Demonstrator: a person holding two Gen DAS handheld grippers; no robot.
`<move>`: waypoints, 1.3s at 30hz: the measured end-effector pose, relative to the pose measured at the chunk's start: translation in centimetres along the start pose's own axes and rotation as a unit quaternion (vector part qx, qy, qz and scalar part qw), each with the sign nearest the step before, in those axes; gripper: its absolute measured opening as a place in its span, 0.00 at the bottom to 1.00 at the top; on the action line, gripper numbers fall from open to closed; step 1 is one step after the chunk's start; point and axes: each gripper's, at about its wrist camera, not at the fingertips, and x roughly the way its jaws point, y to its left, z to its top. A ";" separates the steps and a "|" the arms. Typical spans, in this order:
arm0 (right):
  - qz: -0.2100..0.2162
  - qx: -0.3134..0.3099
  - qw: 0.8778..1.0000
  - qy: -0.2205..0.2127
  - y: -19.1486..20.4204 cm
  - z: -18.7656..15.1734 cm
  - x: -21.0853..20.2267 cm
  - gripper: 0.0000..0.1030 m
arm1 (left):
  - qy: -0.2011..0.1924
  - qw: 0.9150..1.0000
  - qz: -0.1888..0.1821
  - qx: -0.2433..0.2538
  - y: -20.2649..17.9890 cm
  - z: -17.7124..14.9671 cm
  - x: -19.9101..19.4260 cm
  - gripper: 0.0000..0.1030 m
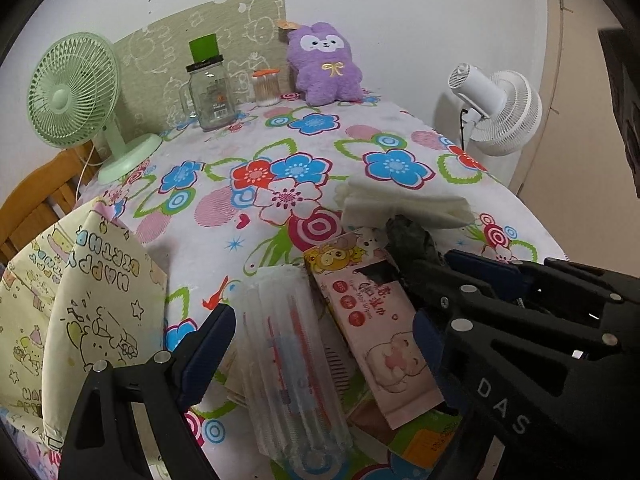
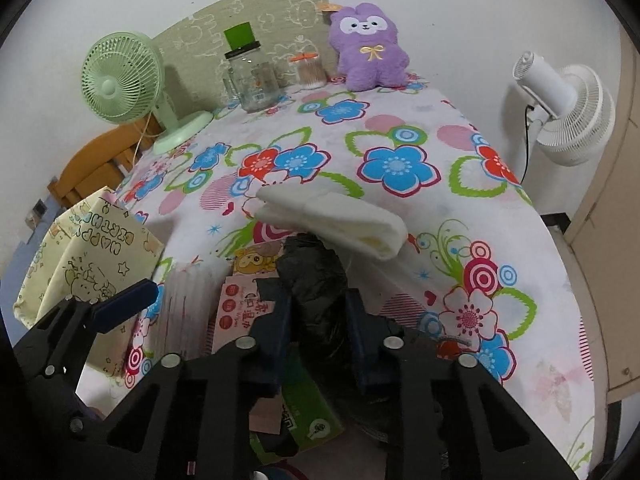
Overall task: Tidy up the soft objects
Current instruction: 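Grasp the pink printed packet with the left tool while the right tool grasps the black fabric bundle, then carry the pink packet and black bundle in both tools over the fabric box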
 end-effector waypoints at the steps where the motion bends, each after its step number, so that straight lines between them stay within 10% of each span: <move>1: 0.000 0.000 1.000 0.000 0.0 0.0 -0.1 0.21 | -0.001 1.000 -0.003 0.002 -0.1 0.1 -0.1 0.89; 7: -0.003 0.002 1.000 -0.010 -0.5 0.0 -1.5 0.19 | -0.003 1.000 -0.016 0.006 -1.0 0.6 -0.2 0.88; 17: -0.006 0.007 1.000 -0.012 -0.8 -0.3 -2.1 0.19 | 0.042 0.997 -0.061 -0.005 -1.2 0.4 1.1 0.42; 39: -0.031 0.003 0.999 -0.043 1.4 0.3 -5.9 0.19 | -0.005 0.999 -0.054 0.003 -0.5 1.1 -3.5 0.40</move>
